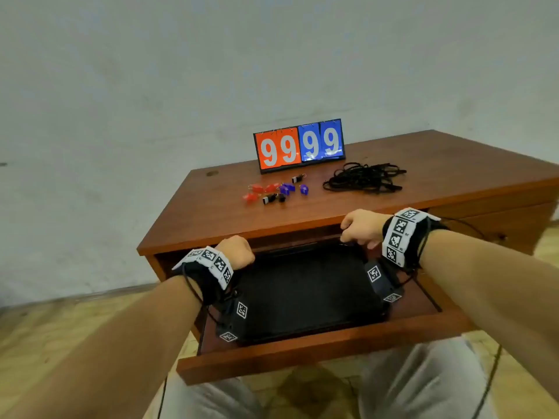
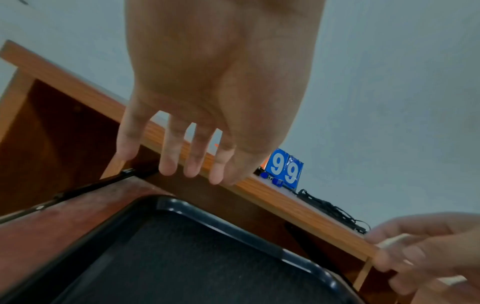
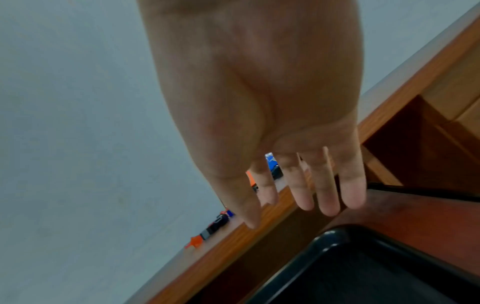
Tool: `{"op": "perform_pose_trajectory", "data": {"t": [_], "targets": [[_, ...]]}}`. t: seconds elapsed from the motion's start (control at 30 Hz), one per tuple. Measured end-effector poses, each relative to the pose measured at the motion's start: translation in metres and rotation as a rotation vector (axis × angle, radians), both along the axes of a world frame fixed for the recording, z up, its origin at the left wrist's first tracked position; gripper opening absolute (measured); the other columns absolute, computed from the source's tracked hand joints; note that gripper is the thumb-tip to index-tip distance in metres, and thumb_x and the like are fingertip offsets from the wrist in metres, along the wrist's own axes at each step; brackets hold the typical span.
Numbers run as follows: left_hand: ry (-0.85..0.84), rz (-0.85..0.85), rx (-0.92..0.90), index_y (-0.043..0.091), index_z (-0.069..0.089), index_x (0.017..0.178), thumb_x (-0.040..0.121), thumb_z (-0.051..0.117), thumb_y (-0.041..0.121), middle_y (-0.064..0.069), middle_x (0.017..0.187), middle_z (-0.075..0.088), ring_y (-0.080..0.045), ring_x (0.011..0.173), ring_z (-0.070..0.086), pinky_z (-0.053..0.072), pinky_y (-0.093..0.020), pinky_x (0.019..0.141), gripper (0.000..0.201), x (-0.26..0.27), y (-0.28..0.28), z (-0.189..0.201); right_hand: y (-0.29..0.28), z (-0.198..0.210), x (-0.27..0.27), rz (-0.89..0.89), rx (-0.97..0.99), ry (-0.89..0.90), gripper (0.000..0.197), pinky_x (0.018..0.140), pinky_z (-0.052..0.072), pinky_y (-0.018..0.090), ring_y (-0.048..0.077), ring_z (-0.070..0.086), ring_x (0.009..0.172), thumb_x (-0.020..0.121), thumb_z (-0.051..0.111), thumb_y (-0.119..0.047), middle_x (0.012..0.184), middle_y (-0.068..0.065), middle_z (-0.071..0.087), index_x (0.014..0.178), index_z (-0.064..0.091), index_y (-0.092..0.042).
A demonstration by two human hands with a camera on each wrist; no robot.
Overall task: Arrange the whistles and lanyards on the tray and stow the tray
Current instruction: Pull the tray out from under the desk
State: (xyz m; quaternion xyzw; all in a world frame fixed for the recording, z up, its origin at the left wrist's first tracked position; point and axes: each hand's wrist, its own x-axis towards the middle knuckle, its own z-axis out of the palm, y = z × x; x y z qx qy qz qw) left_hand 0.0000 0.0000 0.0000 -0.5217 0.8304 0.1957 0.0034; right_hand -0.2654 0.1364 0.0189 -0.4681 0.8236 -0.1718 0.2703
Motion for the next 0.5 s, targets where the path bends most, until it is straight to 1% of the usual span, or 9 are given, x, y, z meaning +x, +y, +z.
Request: {"op": "perform_pose_trajectory", "data": {"t": [0.03, 0.1, 0.13, 0.2, 0.3, 0.37, 0.43, 0.47, 0.5], "targets": [[-0.012, 0.010, 0.019, 0.011, 0.069, 0.106, 0.089, 0.064, 0.020, -0.006, 0.108, 0.067, -0.025, 0.102, 0.062, 0.049, -0.033, 0.090, 0.020, 0.001, -0.003, -0.007, 0.003, -0.003, -0.001, 0.004, 0.036, 0.009, 0.038, 0.061, 0.050, 0.027, 0.024, 0.059, 0.091, 0.092, 0.066, -0.020, 0.110, 0.013, 0.064, 0.127, 0.059, -0.006], [-0.065, 0.036, 0.050, 0.012, 0.061, 0.105, 0.089, 0.065, 0.021, -0.006, 0.103, 0.060, -0.025, 0.095, 0.058, 0.046, -0.033, 0.085, 0.019, 0.005, -0.004, -0.015, 0.007, -0.011, -0.006, -0.022, 0.113, 0.051, 0.042, 0.062, 0.049, 0.028, 0.025, 0.059, 0.094, 0.092, 0.066, -0.023, 0.098, 0.006, 0.059, 0.130, 0.056, -0.006], [-0.083, 0.062, 0.071, 0.011, 0.059, 0.107, 0.088, 0.066, 0.021, -0.006, 0.102, 0.059, -0.025, 0.094, 0.057, 0.046, -0.033, 0.083, 0.023, 0.007, -0.002, -0.018, 0.008, -0.016, -0.009, -0.037, 0.151, 0.057, 0.046, 0.065, 0.049, 0.030, 0.026, 0.058, 0.096, 0.092, 0.066, -0.024, 0.098, 0.005, 0.057, 0.132, 0.054, -0.006], [-0.094, 0.104, 0.113, 0.005, 0.061, 0.111, 0.084, 0.067, 0.022, -0.009, 0.100, 0.063, -0.027, 0.094, 0.063, 0.049, -0.033, 0.080, 0.032, 0.012, -0.005, -0.029, 0.008, -0.026, -0.015, -0.050, 0.217, 0.063, 0.052, 0.068, 0.050, 0.033, 0.028, 0.059, 0.100, 0.091, 0.067, -0.026, 0.108, 0.008, 0.054, 0.136, 0.050, -0.005], [-0.085, 0.159, 0.196, 0.000, 0.063, 0.114, 0.088, 0.065, 0.019, -0.014, 0.102, 0.066, -0.028, 0.090, 0.065, 0.053, -0.034, 0.077, 0.033, 0.019, -0.008, -0.041, 0.008, -0.036, -0.020, -0.048, 0.260, 0.077, 0.054, 0.062, 0.047, 0.030, 0.028, 0.057, 0.096, 0.092, 0.066, -0.026, 0.110, 0.010, 0.050, 0.138, 0.048, -0.002], [-0.075, 0.195, 0.224, -0.002, 0.061, 0.117, 0.090, 0.064, 0.017, -0.015, 0.108, 0.066, -0.029, 0.096, 0.065, 0.054, -0.037, 0.084, 0.033, 0.020, -0.007, -0.048, 0.005, -0.043, -0.021, -0.052, 0.268, 0.079, 0.051, 0.065, 0.049, 0.031, 0.027, 0.056, 0.094, 0.093, 0.065, -0.023, 0.109, 0.012, 0.052, 0.135, 0.049, 0.001], [-0.089, 0.214, 0.223, -0.003, 0.058, 0.120, 0.092, 0.063, 0.015, -0.015, 0.110, 0.063, -0.029, 0.100, 0.063, 0.053, -0.037, 0.090, 0.034, 0.020, -0.006, -0.053, 0.003, -0.047, -0.020, -0.058, 0.265, 0.095, 0.045, 0.071, 0.051, 0.034, 0.027, 0.056, 0.093, 0.094, 0.064, -0.020, 0.106, 0.013, 0.053, 0.130, 0.051, 0.003], [-0.106, 0.215, 0.220, -0.004, 0.057, 0.121, 0.093, 0.062, 0.015, -0.015, 0.112, 0.062, -0.030, 0.101, 0.062, 0.052, -0.037, 0.090, 0.034, 0.018, -0.006, -0.054, 0.002, -0.048, -0.019, -0.055, 0.265, 0.109, 0.038, 0.070, 0.051, 0.033, 0.026, 0.057, 0.089, 0.094, 0.064, -0.018, 0.102, 0.012, 0.055, 0.124, 0.053, 0.002], [-0.114, 0.215, 0.221, -0.003, 0.057, 0.120, 0.093, 0.061, 0.014, -0.016, 0.114, 0.061, -0.031, 0.104, 0.062, 0.052, -0.036, 0.088, 0.033, 0.018, -0.007, -0.057, 0.001, -0.049, -0.018, -0.049, 0.276, 0.125, 0.028, 0.064, 0.049, 0.030, 0.025, 0.057, 0.080, 0.093, 0.064, -0.016, 0.094, 0.011, 0.055, 0.114, 0.055, 0.001]]}}
